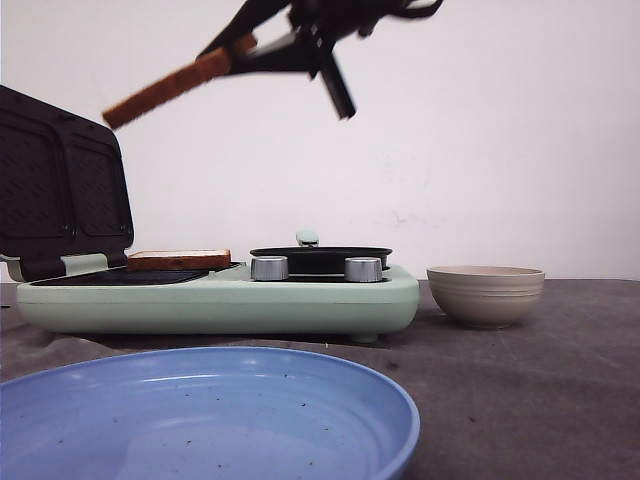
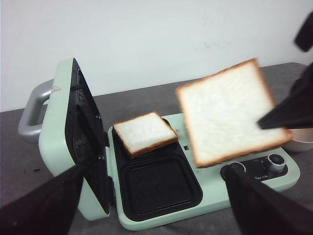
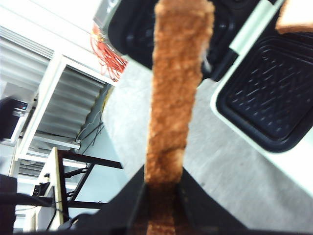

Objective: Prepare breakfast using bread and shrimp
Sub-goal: 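Lift the bread with the right gripper and carry it over the press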

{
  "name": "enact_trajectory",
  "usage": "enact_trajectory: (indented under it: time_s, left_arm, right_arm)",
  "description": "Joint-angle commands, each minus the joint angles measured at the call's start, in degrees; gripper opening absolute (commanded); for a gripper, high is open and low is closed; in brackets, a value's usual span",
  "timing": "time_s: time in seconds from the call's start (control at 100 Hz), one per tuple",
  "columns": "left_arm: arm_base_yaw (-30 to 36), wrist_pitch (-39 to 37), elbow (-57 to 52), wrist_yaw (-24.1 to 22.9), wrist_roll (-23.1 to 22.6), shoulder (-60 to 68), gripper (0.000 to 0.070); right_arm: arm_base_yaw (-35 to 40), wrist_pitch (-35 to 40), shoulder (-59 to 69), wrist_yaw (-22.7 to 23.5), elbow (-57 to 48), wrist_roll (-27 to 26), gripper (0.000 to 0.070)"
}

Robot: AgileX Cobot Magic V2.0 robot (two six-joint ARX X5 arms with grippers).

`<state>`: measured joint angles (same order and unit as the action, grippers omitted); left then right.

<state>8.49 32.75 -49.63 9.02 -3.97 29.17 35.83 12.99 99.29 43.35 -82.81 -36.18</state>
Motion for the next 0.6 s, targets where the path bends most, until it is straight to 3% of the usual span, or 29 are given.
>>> enact_trajectory:
  time_s: [0.0, 0.59]
  left_arm:
    - [0.1, -0.5, -0.5, -0.2, -0.8, 0.1, 0.0505]
    - [0.1, -0.1, -0.5, -0.2, 0.2, 0.1, 0.0505]
  right_arm:
    - [0.5, -0.6, 3.5, 0.3, -3.1, 0.8, 0.0001]
    - [3.8, -2.5, 21.4, -1.6, -15.8, -1.2, 0.0001]
